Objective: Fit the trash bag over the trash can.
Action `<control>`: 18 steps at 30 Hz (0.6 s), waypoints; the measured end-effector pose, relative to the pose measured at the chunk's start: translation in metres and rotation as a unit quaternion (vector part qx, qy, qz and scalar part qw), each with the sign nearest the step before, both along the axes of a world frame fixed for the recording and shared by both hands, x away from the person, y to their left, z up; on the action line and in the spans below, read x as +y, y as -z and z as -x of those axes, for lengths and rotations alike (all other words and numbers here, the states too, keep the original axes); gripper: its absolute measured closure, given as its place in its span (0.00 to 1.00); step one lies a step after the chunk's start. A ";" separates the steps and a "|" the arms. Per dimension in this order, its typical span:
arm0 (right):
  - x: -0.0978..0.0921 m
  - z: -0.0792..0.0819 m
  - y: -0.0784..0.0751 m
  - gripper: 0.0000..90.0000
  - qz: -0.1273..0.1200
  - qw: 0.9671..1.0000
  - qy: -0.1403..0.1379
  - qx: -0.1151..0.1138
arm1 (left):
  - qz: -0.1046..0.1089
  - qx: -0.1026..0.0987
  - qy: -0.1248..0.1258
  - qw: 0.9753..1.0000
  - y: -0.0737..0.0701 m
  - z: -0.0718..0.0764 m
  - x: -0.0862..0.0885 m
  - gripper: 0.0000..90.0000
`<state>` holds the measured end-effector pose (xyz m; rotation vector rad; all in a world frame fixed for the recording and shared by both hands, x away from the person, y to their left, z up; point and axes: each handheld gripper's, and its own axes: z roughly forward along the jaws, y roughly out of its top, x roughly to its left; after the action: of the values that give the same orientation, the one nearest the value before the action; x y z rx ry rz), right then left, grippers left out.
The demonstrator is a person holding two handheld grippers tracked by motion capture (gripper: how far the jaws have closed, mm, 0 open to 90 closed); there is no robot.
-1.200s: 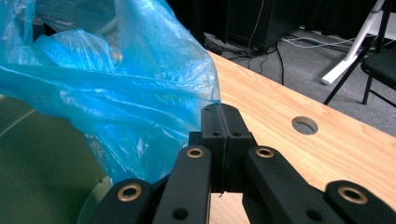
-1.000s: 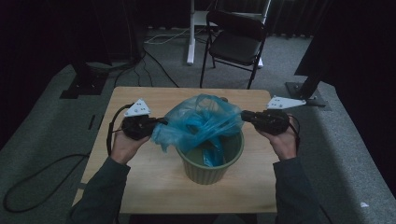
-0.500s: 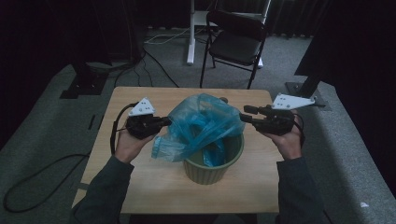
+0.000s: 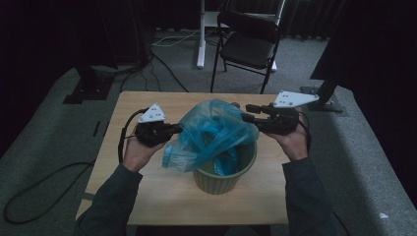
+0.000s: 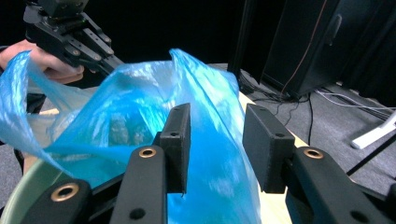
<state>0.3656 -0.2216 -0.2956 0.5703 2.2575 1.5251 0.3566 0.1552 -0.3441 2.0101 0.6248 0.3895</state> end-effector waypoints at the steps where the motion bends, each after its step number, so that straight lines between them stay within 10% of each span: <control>1: 0.004 -0.001 -0.001 0.68 0.003 1.000 -0.002 -0.001 | -0.001 0.000 0.001 1.000 0.000 0.000 -0.001 0.99; 13: 0.039 -0.018 -0.004 0.66 0.046 0.999 -0.018 0.009 | -0.005 0.000 0.009 1.000 0.000 -0.002 -0.008 0.99; 18: 0.041 -0.030 0.002 0.89 0.060 0.997 0.026 0.033 | -0.008 -0.001 0.011 1.000 0.001 -0.002 -0.010 0.99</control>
<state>0.3959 -0.1806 -0.2971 0.6479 2.3461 1.3533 0.3587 0.1452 -0.3453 2.0308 0.6008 0.3847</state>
